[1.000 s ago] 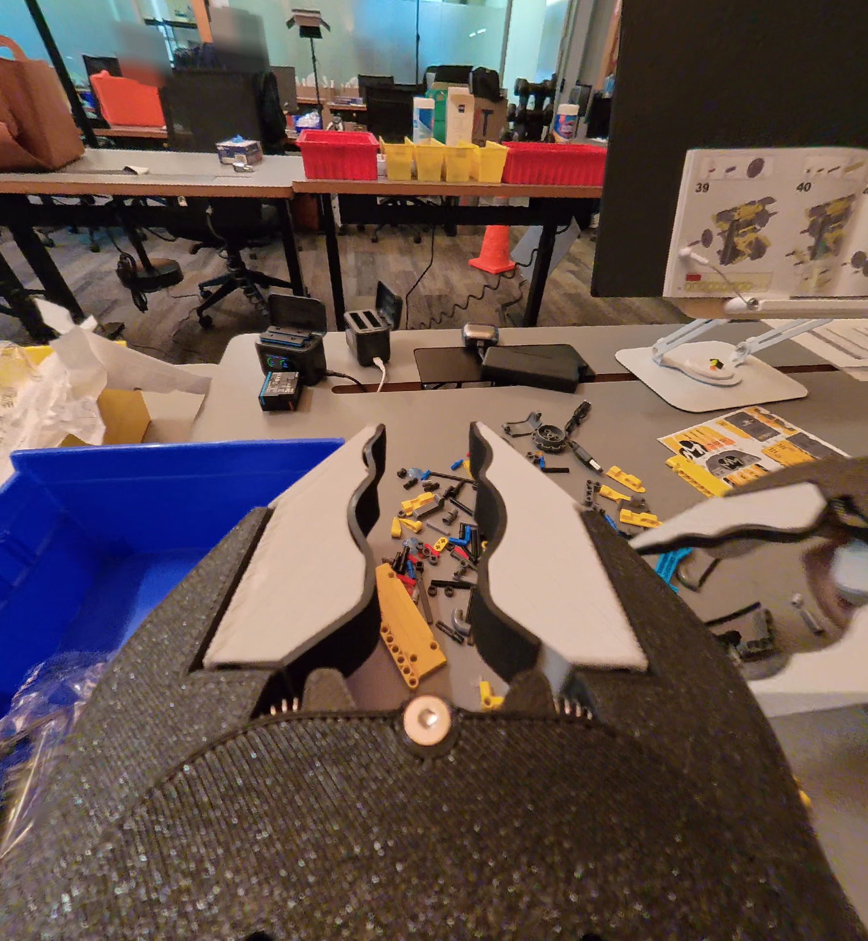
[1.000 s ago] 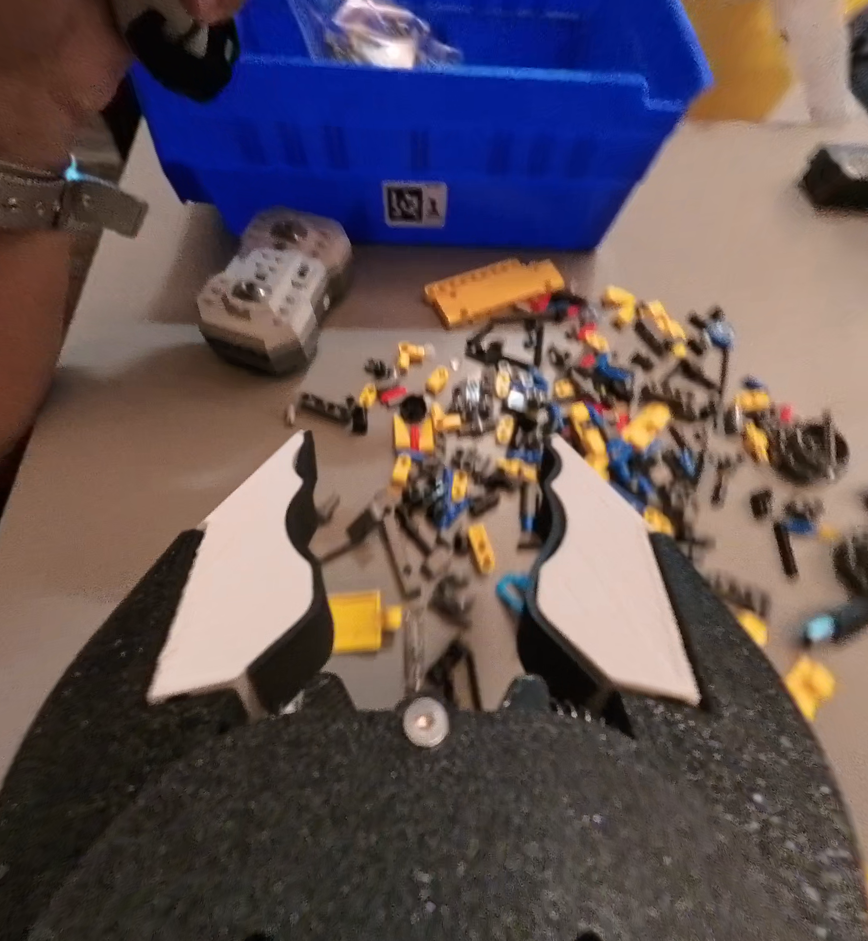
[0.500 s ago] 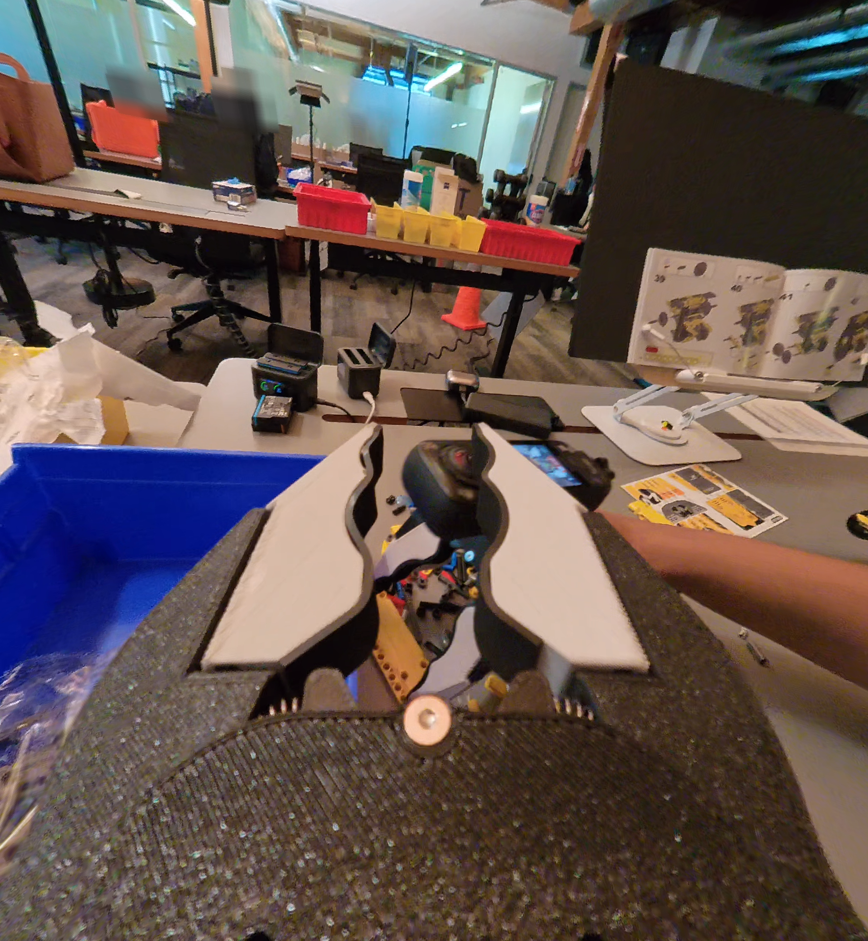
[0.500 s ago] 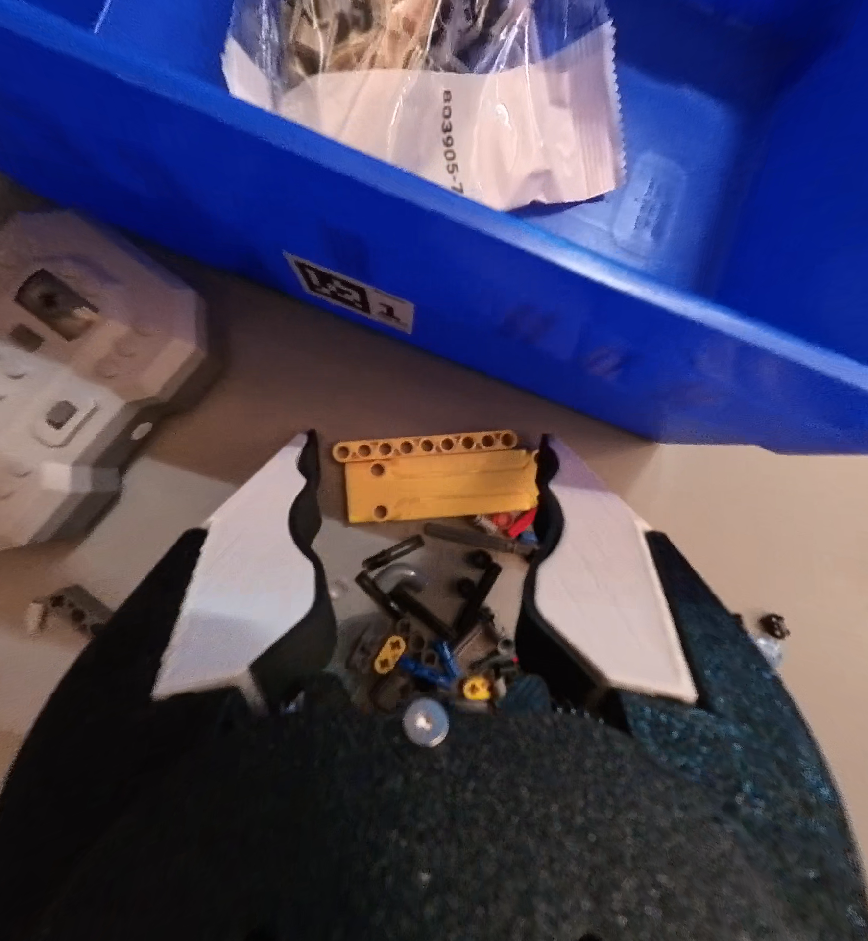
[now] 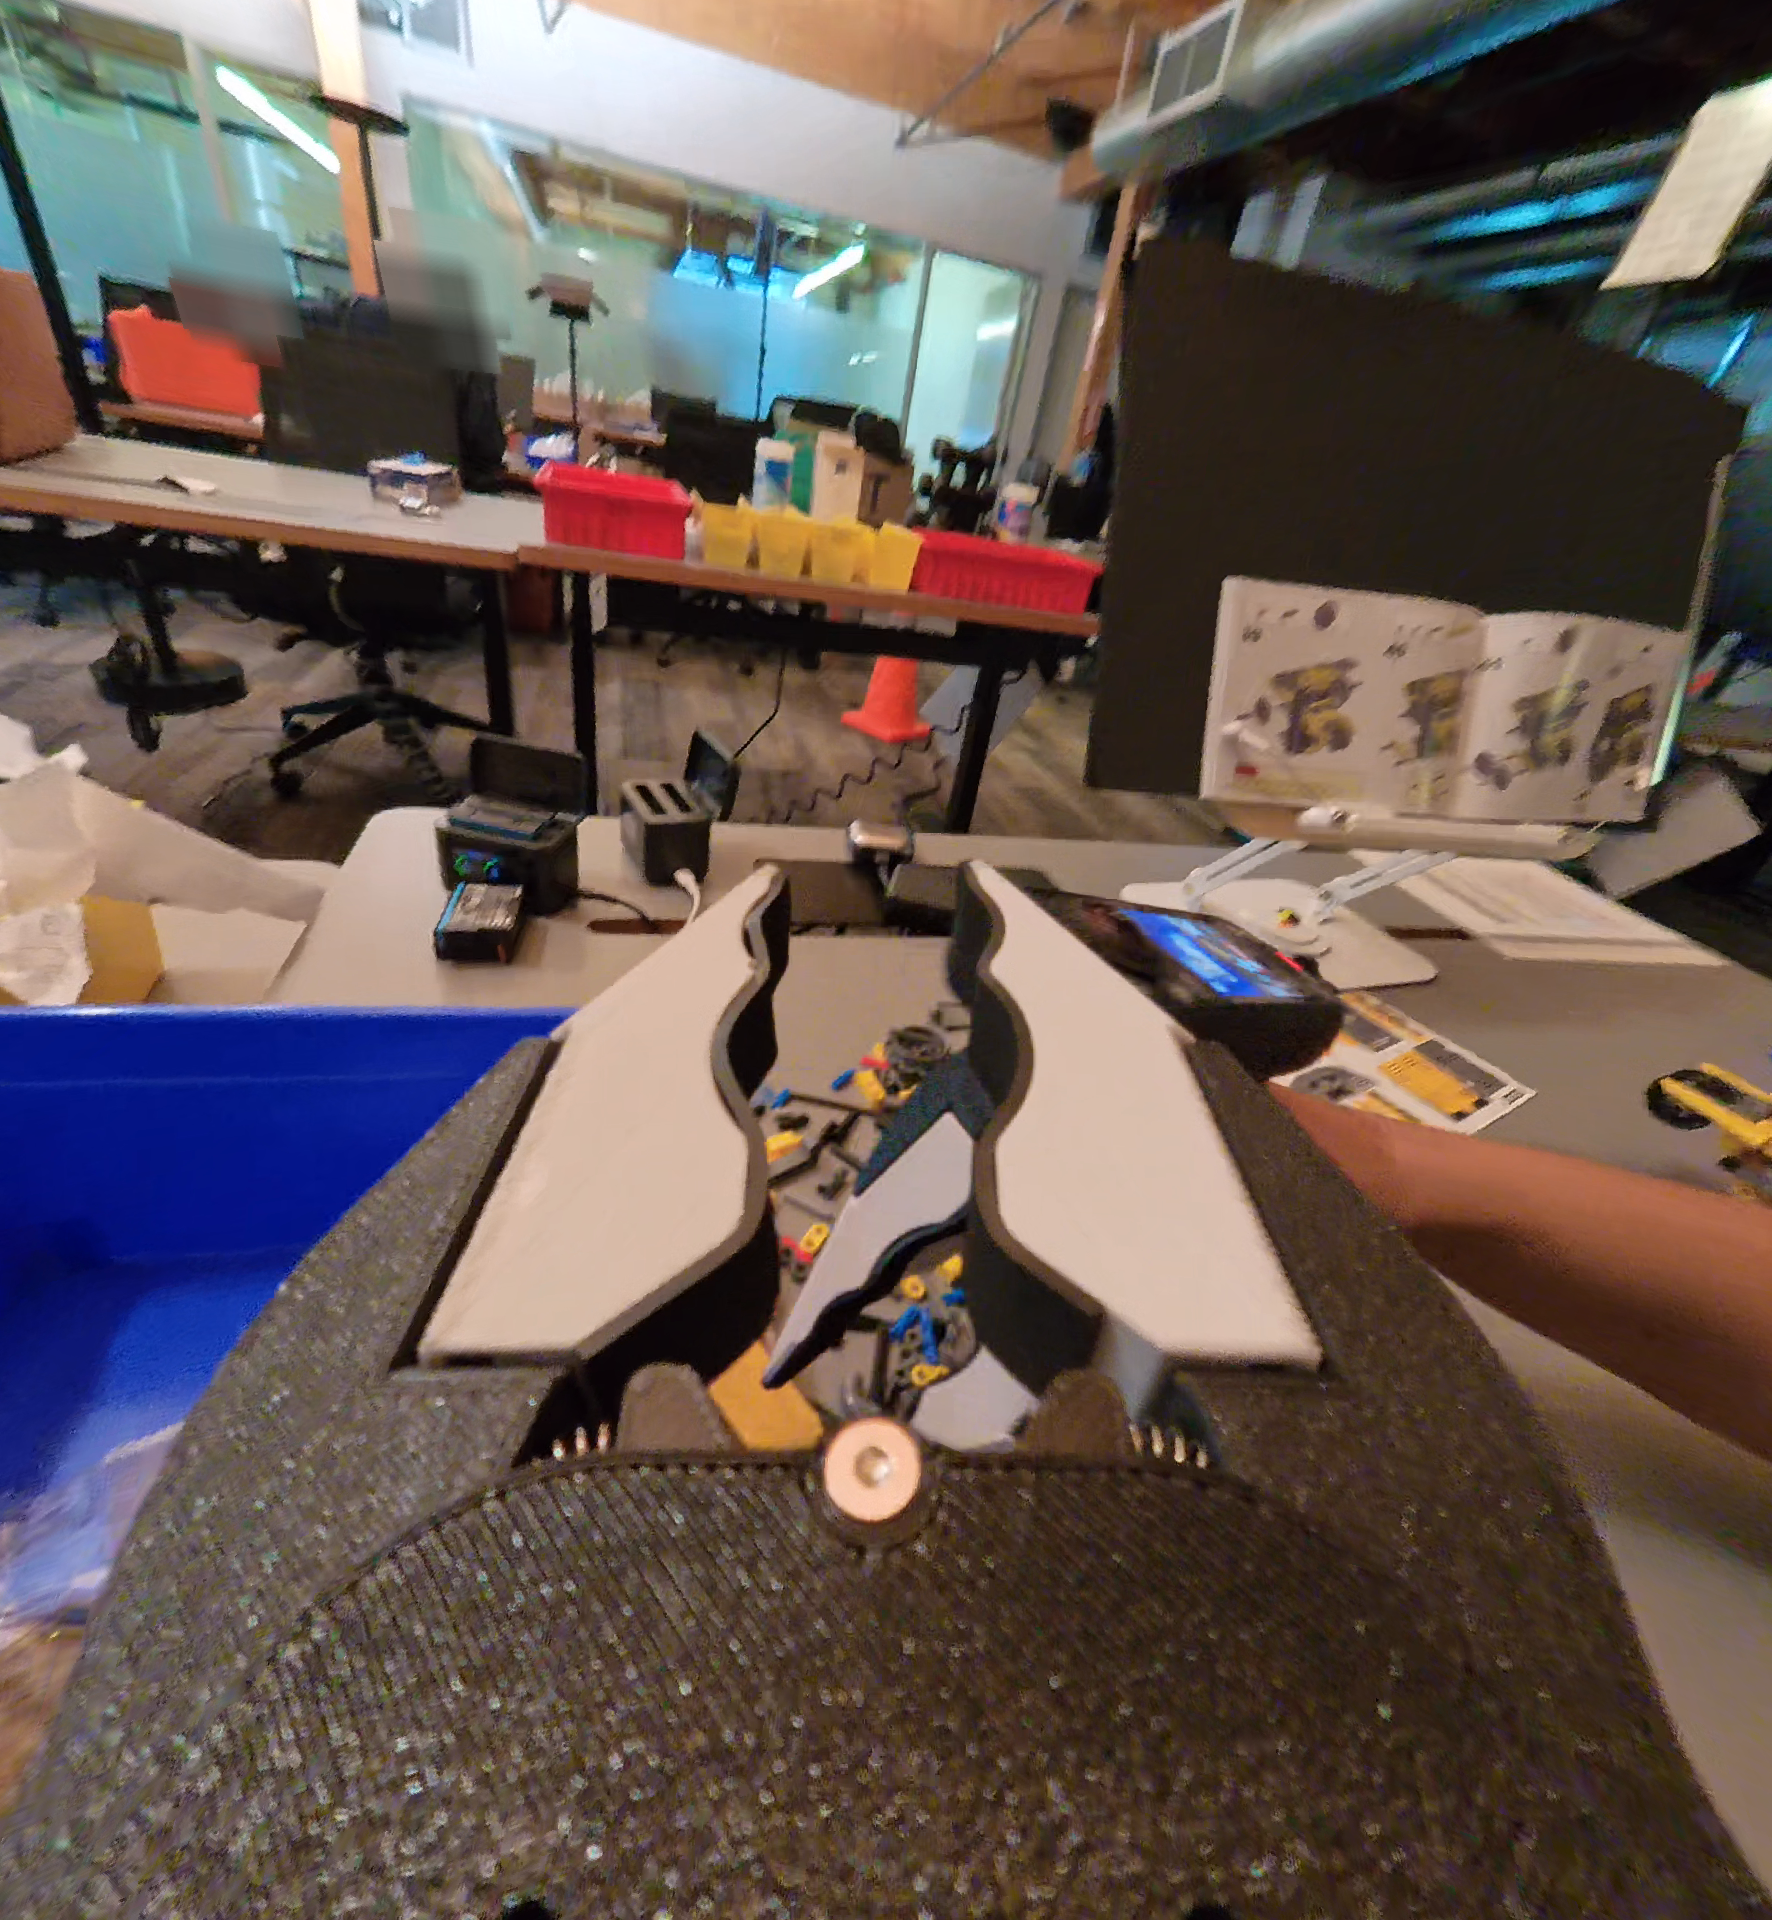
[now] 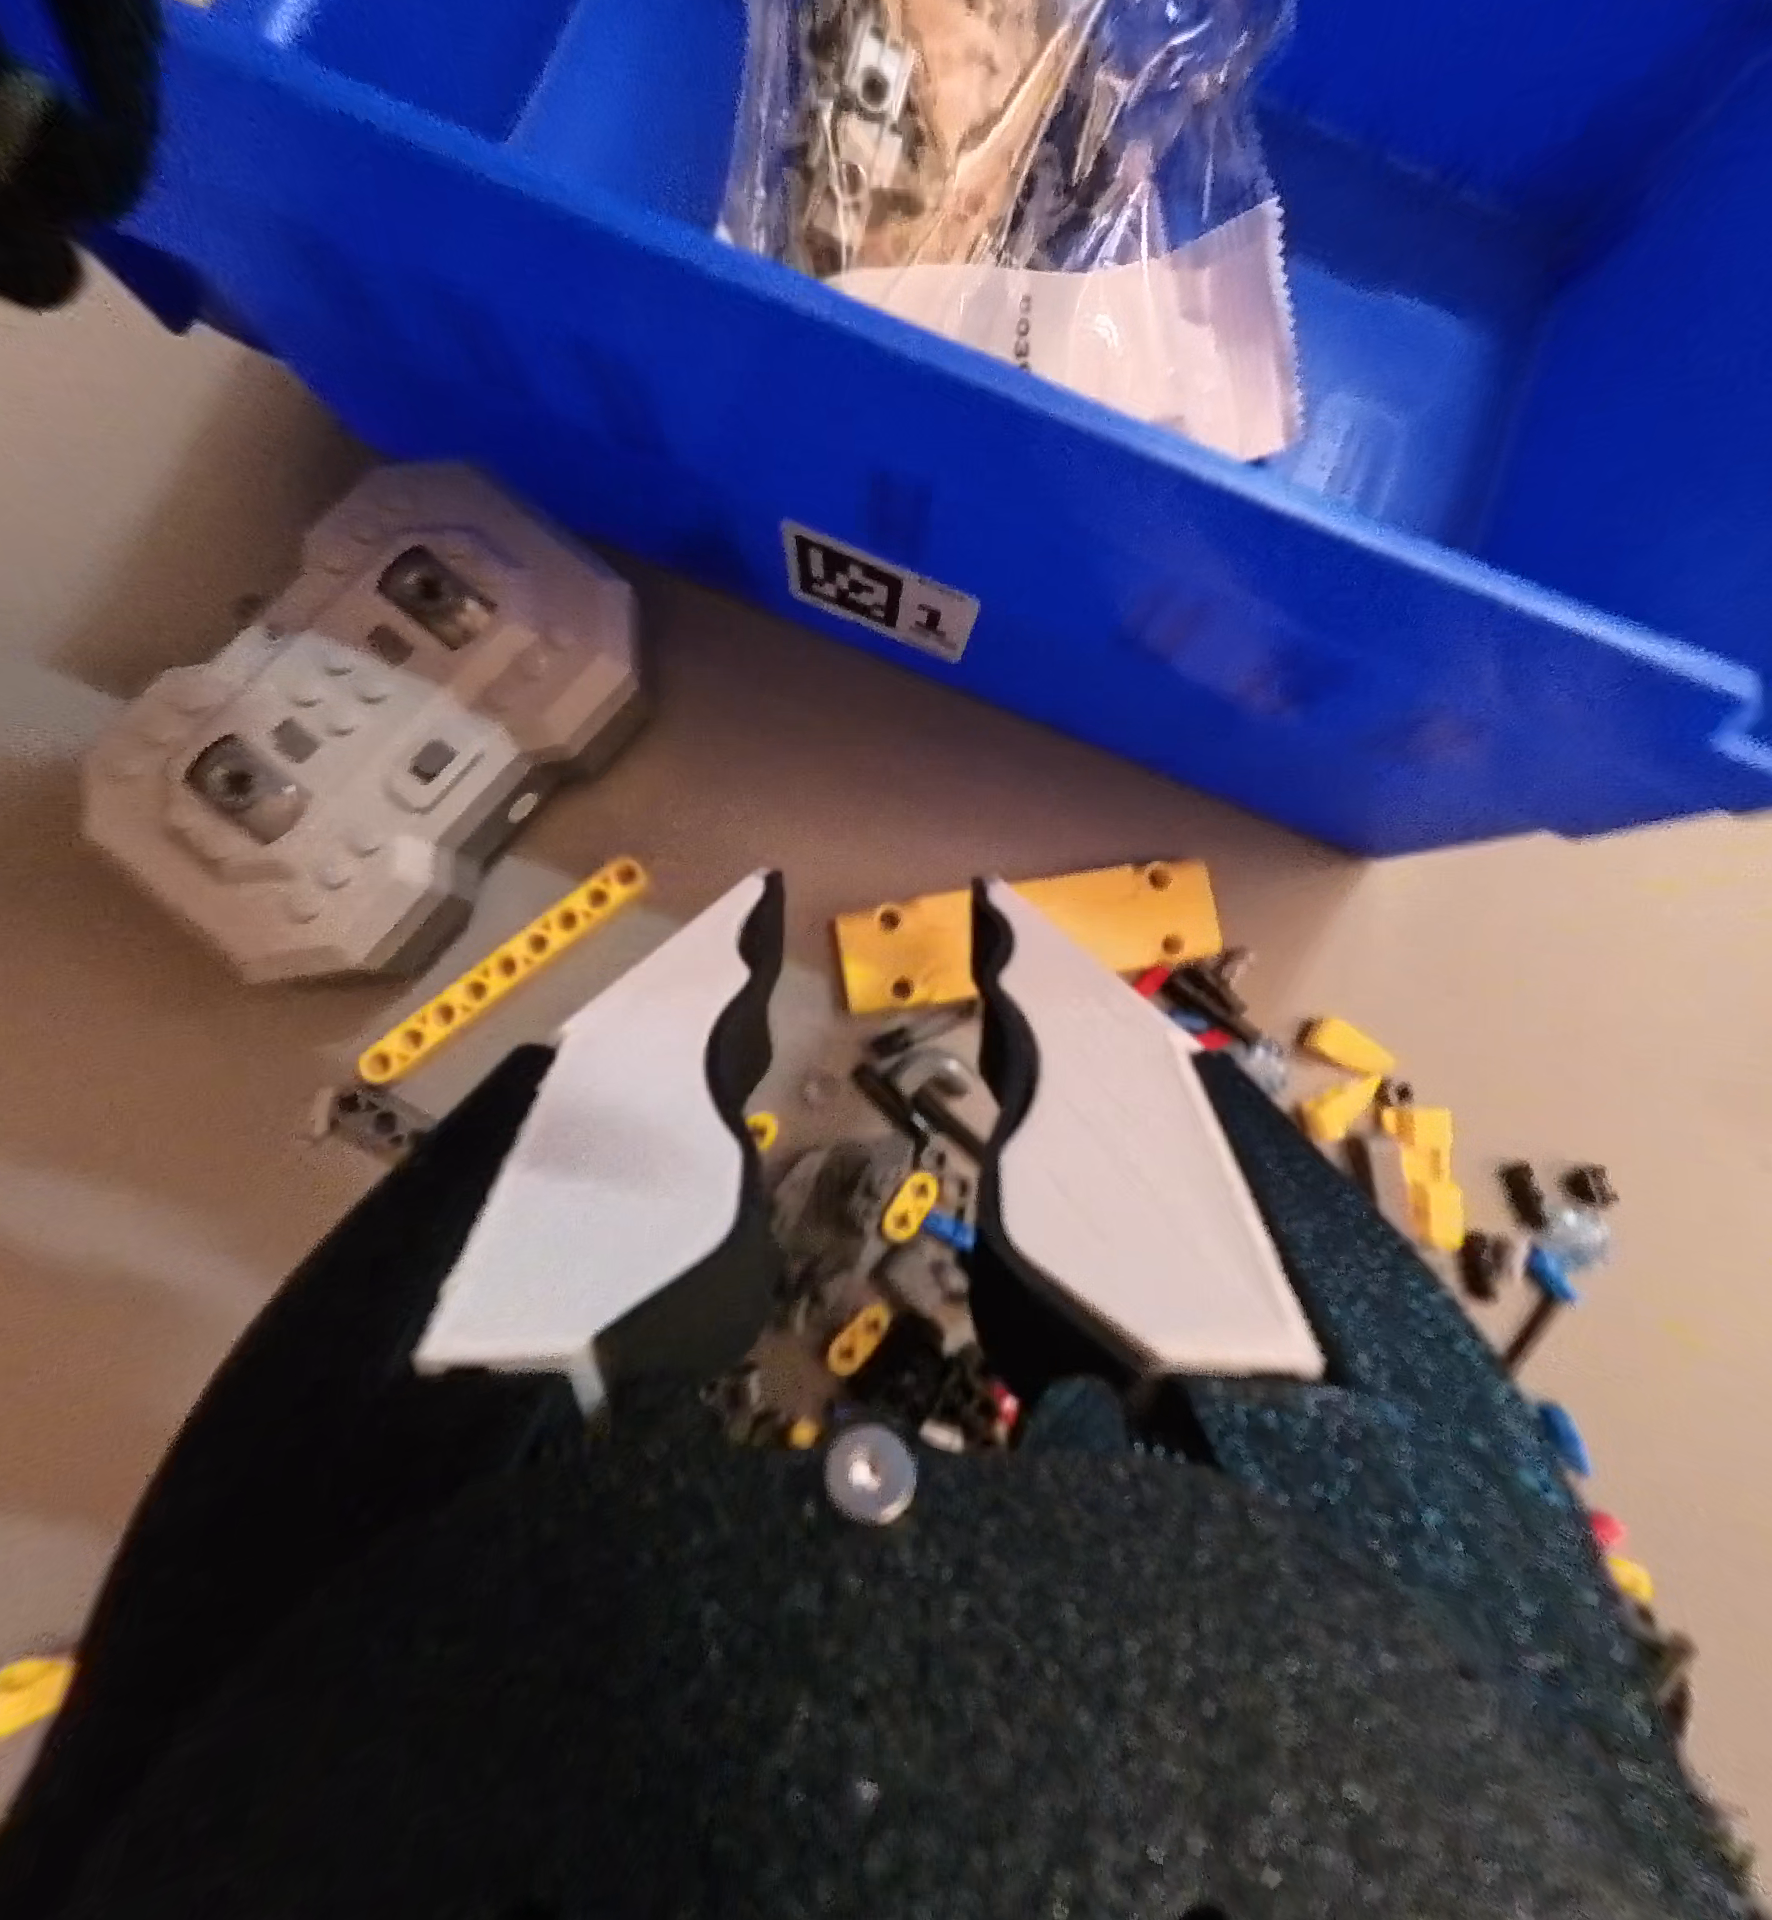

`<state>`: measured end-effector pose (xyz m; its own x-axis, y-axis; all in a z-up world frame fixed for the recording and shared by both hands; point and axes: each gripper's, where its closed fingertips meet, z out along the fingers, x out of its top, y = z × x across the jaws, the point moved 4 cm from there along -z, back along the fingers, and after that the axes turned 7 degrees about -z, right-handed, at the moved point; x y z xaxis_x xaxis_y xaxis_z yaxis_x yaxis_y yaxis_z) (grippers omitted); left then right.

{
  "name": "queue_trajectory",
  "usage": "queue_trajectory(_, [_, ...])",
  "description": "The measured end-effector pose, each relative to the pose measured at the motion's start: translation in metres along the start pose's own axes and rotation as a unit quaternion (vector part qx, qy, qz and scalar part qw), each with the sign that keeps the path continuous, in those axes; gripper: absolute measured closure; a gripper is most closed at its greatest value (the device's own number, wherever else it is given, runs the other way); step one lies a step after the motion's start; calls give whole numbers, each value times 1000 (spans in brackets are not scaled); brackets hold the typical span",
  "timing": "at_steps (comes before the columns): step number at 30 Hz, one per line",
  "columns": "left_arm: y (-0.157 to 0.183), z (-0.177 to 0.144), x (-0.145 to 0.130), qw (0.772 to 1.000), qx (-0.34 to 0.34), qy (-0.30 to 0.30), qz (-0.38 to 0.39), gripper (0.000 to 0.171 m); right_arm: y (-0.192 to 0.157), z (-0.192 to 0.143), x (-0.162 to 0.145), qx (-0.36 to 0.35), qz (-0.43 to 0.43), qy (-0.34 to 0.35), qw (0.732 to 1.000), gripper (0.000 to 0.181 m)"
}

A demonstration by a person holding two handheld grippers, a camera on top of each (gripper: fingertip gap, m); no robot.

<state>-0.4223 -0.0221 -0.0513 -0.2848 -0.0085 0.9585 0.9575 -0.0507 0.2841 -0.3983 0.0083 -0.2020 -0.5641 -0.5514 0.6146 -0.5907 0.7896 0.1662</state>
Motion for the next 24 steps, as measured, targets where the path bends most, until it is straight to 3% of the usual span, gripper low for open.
queue_trajectory(5, [-2, 1, 0, 1000, 6, 6, -4, 143, -31, -30, -9, 5, 67, 40, 997, 135])
queue_trajectory(8, [-2, 6, -4, 1000, 8, -6, -3, 142, -62, -31, -7, -1, 89, 61, 994, 142])
queue_trajectory(12, [0, 12, -9, 1000, 11, -19, 4, 142, -93, -18, -10, -17, 77, 20, 997, 144])
queue_trajectory(19, [1, 17, -14, 999, 19, -33, 18, 142, -103, 2, -21, -31, 64, -29, 997, 151])
queue_trajectory(24, [-2, 18, -16, 999, 18, -33, 13, 142, -98, 2, -22, -39, 72, -22, 996, 173])
